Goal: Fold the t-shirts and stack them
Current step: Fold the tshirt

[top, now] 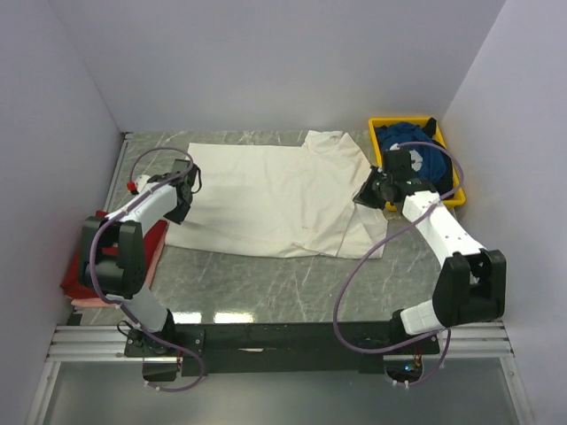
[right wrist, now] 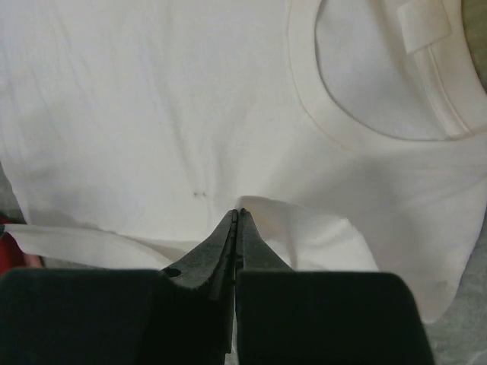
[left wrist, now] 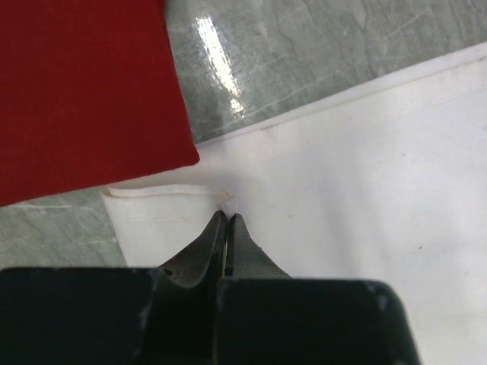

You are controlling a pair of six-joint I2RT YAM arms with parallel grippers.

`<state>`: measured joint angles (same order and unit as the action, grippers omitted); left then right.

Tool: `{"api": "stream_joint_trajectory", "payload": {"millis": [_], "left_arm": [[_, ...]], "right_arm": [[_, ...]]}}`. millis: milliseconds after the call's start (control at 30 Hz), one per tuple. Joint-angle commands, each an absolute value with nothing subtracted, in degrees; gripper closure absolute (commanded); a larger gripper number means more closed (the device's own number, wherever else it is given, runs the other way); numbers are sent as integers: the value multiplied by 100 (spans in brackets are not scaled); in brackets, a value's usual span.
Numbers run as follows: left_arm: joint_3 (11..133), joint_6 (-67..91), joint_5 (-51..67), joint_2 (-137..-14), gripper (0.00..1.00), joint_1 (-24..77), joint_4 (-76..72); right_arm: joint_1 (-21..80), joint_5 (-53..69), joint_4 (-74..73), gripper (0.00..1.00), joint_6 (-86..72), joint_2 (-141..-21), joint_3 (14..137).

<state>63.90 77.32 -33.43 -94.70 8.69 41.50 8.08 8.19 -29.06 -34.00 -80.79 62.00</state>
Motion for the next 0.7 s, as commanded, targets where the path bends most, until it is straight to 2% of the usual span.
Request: {"api": "stream_joint_trajectory", "payload": {"millis": [0,667], "left_arm": [[6592,7664,-3490,-9492,99,721,4175],[7004,7418,-3164,-9721,99,475,3850]], "right_arm": [[695,747,-2567,100,-3235,-8340,6635],[290,1028,-2690,100,-3085,-9096,7550]]}}
